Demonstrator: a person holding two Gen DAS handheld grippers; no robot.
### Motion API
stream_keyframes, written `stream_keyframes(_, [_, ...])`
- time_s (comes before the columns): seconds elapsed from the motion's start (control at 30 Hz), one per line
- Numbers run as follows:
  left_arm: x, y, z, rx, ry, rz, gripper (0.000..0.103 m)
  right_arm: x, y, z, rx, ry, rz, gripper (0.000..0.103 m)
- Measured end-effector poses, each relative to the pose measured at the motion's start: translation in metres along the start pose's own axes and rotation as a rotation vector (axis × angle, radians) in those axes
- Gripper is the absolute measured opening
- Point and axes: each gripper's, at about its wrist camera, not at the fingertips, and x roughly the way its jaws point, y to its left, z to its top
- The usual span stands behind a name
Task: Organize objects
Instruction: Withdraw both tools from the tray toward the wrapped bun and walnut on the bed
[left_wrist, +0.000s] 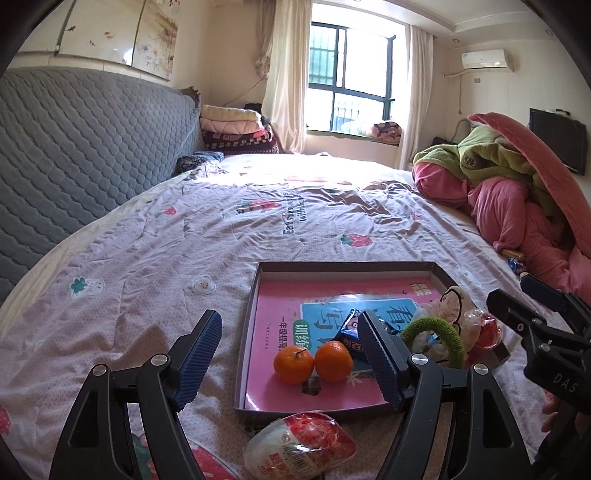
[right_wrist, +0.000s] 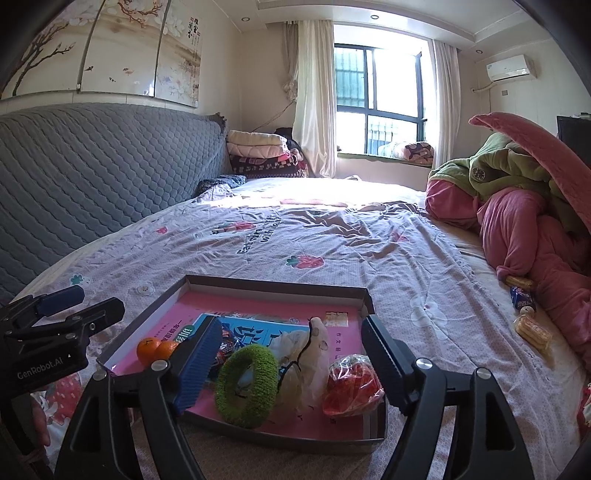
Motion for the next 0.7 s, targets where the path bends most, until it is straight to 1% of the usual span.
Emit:
stream_keyframes(0.23, [-0.01, 0.013, -0.011, -0.009, 0.032, -0.036, 0.077, -0.018, -0.007, 0.0, 0.013, -0.014, 0.017, 0.08])
stream_keyframes(0.33, [-0.016, 0.013, -0.015, 0.007, 0.032, -0.04, 0.077, -0.023, -0.006, -0.002, 0.014, -0.009, 0.029, 0.081])
stream_keyframes(0.43, [-0.021, 0.012, -0.02, 0.018, 0.03, -0.039, 0.077, -0.027, -0.002, -0.006, -0.007, -0.008, 0.037, 0.081])
stream_keyframes(0.53, [-0.025, 0.013, -0.025, 0.012, 0.039, -0.07, 0.077, -0.033, 0.004, -0.01, -0.039, -0.02, 0.045, 0.081])
stream_keyframes(0.6, [-0.028, 0.013, -0.028, 0.021, 0.042, -0.081, 0.077, -0.038, 0.009, -0.013, -0.052, -0.024, 0.058, 0.083])
stream_keyframes(0.7, [-0.031, 0.011, -0.034, 0.05, 0.046, -0.077, 0.077, -0.044, 0.014, -0.019, -0.065, -0.019, 0.061, 0.085])
